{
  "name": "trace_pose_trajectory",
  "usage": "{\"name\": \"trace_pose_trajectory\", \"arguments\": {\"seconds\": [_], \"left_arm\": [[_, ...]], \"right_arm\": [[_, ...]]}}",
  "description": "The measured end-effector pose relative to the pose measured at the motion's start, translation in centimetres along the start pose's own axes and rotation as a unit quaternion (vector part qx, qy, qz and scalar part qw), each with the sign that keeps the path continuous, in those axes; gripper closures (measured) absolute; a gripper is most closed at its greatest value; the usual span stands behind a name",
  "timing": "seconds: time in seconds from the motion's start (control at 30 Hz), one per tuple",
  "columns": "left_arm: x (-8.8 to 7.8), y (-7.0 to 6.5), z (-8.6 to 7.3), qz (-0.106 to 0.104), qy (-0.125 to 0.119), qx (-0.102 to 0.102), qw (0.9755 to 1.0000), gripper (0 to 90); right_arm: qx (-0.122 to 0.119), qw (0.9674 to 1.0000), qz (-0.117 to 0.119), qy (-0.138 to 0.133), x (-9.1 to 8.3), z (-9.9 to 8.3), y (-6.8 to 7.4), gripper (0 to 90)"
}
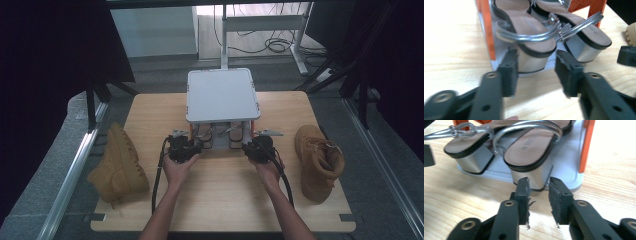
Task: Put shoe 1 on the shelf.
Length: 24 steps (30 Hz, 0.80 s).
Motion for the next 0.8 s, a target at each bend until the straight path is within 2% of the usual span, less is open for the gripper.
{"name": "trace_pose_trajectory", "arguments": {"seconds": [0.23, 0.4, 0.57, 0.7, 0.8], "left_arm": [[-0.1, 1.1, -0.6, 0.002, 0.013, -0.009, 0.9999, 74.3], [0.2, 1.5, -1.0, -0.021, 0.024, -0.027, 0.9991, 84.0], [0.7, 1.8, -1.2, -0.024, 0.032, -0.035, 0.9986, 88.8], [1.1, 2.0, -1.2, -0.032, 0.038, -0.041, 0.9979, 89.3], [1.3, 2.1, -1.2, -0.032, 0.044, -0.039, 0.9978, 89.3]], "right_arm": [[0.008, 1.0, -0.004, 0.001, 0.1, -0.2, -0.7, 81.8], [0.013, 0.9999, -0.008, -0.006, 0.3, -0.2, -0.7, 89.2], [0.018, 0.9997, -0.011, -0.009, 0.6, -0.3, -0.8, 89.3], [0.028, 0.9995, -0.012, -0.011, 0.8, -0.4, -0.9, 89.3], [0.029, 0.9994, -0.014, -0.009, 1.0, -0.5, -0.9, 89.3]]}}
Point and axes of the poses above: each handheld gripper's, and its own axes: x roughly forward along the jaws, z roughly out of its top, y roughly to its left, the point moved 3 cm from there along x, roughly forward along the jaws, and after that the axes turned 13 degrees about -y, right-handed, at the moved point
